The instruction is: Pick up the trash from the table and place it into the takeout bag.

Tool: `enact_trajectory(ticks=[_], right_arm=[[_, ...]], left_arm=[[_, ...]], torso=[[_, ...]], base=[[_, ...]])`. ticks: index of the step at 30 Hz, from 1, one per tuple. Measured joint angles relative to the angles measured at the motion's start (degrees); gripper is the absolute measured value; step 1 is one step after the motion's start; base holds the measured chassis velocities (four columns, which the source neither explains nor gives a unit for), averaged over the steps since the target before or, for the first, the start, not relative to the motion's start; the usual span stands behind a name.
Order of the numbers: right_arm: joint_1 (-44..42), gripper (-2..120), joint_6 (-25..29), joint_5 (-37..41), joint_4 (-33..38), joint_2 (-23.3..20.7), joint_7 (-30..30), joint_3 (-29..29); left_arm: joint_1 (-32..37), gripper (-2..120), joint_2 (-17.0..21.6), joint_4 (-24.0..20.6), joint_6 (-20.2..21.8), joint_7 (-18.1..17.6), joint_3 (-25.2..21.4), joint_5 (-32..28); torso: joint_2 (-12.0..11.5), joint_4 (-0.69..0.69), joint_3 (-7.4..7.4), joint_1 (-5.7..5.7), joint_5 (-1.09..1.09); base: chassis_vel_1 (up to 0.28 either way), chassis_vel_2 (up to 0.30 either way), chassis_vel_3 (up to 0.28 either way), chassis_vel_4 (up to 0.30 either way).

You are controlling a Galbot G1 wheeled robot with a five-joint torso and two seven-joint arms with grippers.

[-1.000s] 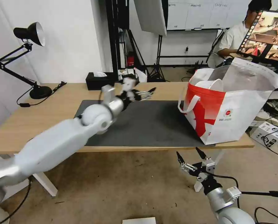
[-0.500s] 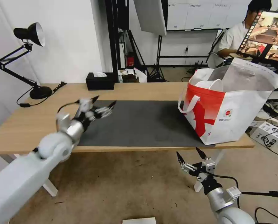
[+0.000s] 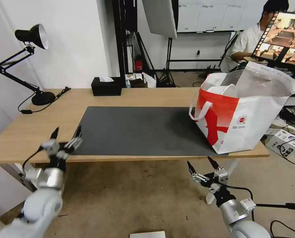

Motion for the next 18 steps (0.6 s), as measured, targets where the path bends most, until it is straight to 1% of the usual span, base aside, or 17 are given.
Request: enact_trajectory(ticks=[1,4,5,8,13,16,17,18], right_arm=[[0.00,100,0.00,0.00,0.00,0.00,0.00,0.00],[0.00,100,0.00,0.00,0.00,0.00,0.00,0.00],[0.00,100,0.00,0.00,0.00,0.00,0.00,0.00],[0.00,100,0.00,0.00,0.00,0.00,0.00,0.00],[0.00,100,0.00,0.00,0.00,0.00,0.00,0.00],[0.00,100,0.00,0.00,0.00,0.00,0.00,0.00],[0.00,100,0.00,0.00,0.00,0.00,0.00,0.00],[0.00,100,0.00,0.00,0.00,0.00,0.00,0.00]], left_arm=[[0.00,100,0.00,0.00,0.00,0.00,0.00,0.00],[4.23,100,-3.77,-0.01,-1.36,2.51,-1.42,2.17],[4.23,100,-3.77,-0.01,-1.36,2.51,-1.42,2.17],[7.83,100,-5.82,0.46,-2.78,5.16,-1.83,3.50],[10.53,100,-6.93,0.50,-3.30,6.88,-1.92,3.75],[12.32,100,-7.57,1.06,-3.83,9.60,-2.45,3.74],[12.32,100,-7.57,1.06,-3.83,9.60,-2.45,3.74],[12.69,100,-7.64,1.17,-3.84,10.36,-2.78,3.71]], torso=[[0.00,0.00,0.00,0.00,0.00],[0.00,-0.01,0.00,0.00,-0.01],[0.00,-0.01,0.00,0.00,-0.01],[0.00,0.00,0.00,0.00,-0.01],[0.00,0.00,0.00,0.01,-0.01],[0.00,0.00,0.00,0.00,-0.01],[0.00,0.00,0.00,0.00,-0.01],[0.00,0.00,0.01,0.01,-0.01]], base=[[0.000,0.000,0.000,0.000],[0.000,0.000,0.000,0.000],[0.000,0.000,0.000,0.000],[0.000,0.000,0.000,0.000],[0.000,0.000,0.000,0.000],[0.000,0.000,0.000,0.000],[0.000,0.000,0.000,0.000],[0.000,0.000,0.000,0.000]])
